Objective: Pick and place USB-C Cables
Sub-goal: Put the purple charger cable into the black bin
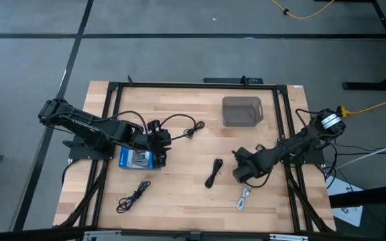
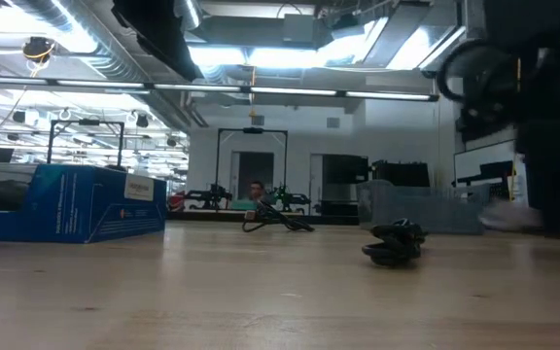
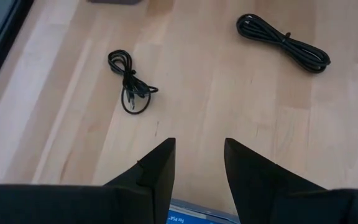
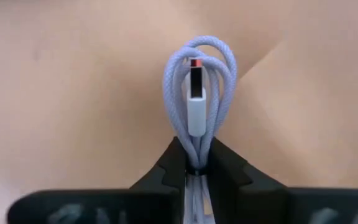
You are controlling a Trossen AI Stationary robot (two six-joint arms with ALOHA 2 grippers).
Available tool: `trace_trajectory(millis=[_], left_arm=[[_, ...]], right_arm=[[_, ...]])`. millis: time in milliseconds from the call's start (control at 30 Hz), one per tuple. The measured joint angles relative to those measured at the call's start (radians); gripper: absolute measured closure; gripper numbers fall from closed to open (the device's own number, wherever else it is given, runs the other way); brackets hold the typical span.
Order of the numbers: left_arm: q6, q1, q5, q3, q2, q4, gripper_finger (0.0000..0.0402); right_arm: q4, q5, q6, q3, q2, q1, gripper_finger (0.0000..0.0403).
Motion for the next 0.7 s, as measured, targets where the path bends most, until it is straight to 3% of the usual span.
trace_trajectory(millis=[267, 367, 533, 700], left_arm=[[0.000, 0.000, -0.002, 0.000, 0.000, 0.008, 0.0271], [0.000, 0.000, -0.003, 0.000, 0.000, 0.008, 0.0271], [0.000, 0.000, -0.004, 0.000, 0.000, 0.008, 0.0271], [0.008, 0.000, -0.005, 0.000, 0.000, 0.009, 0.0271]], right_arm=[[-0.327, 0.678, -0.100, 0.167, -0.002, -0.057, 0.0364], [-0.432, 0.839, -0.100, 0.212, -0.002, -0.116, 0.0364], [-0.519, 0.848, -0.112, 0.243, -0.003, -0.287, 0.0364], [-0.461, 0.627, -0.249, 0.237, -0.003, -0.477, 0.0364]])
